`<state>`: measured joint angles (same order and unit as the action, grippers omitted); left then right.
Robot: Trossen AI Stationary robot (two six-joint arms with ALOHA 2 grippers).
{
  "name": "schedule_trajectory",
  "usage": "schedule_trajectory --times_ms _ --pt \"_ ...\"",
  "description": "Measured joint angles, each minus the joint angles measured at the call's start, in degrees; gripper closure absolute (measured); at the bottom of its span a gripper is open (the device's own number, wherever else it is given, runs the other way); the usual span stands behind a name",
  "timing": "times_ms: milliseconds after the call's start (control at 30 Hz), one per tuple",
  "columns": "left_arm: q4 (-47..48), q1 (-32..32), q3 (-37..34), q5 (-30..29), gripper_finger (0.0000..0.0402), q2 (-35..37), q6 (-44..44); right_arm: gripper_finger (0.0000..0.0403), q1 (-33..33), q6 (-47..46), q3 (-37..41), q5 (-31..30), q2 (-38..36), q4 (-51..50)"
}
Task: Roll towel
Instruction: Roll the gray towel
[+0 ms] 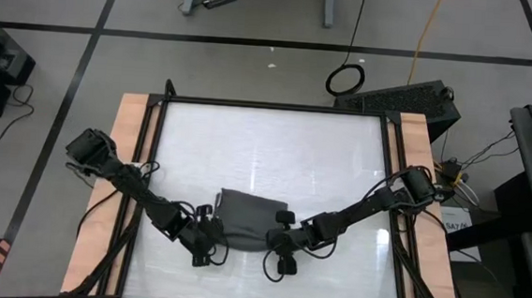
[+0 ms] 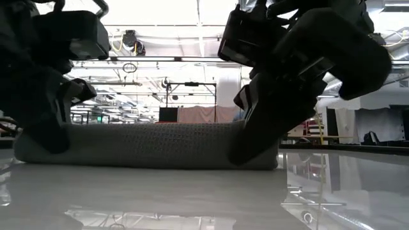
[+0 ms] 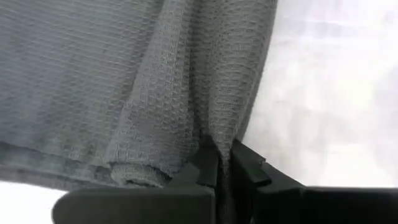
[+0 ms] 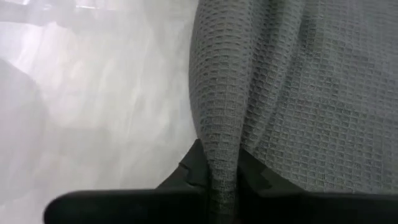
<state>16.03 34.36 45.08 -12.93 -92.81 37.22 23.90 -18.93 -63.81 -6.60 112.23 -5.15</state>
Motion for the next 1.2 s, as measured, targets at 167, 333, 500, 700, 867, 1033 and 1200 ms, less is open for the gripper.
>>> schedule_trajectory --times_ms 167,333,500,700,867,1033,1200 --pt "-2.25 -1.51 0.00 7.77 0.0377 1.75 1.65 0.0384 0.04 -0.10 0.00 3.08 -0.38 -0.10" --pt "-2.72 -3.20 0.00 13.76 0.0385 5.10 4.51 0.0384 -0.30 -2.94 0.00 7.21 -1.68 -0.80" --pt "-5.71 -5.73 -0.02 20.40 0.0385 6.53 4.70 0.0384 -1.68 -5.87 0.00 15.49 -2.99 -1.08" --pt "-6.34 -9.86 -0.40 27.60 0.0385 6.06 4.96 0.0384 -3.55 -5.89 0.00 23.10 -3.61 -1.43" --pt "-7.06 -15.15 -0.48 36.73 0.0384 6.02 5.46 0.0384 -5.42 -4.48 -0.07 32.41 -3.66 -1.02" --pt "-8.27 -20.74 -0.48 47.27 0.0384 6.00 6.00 0.0384 -7.00 -3.07 -0.09 37.63 -3.68 -0.16" --pt "-8.94 -24.77 -0.48 50.44 0.0384 5.04 5.98 0.0368 -8.09 -3.86 -0.07 38.63 -3.70 -1.12"
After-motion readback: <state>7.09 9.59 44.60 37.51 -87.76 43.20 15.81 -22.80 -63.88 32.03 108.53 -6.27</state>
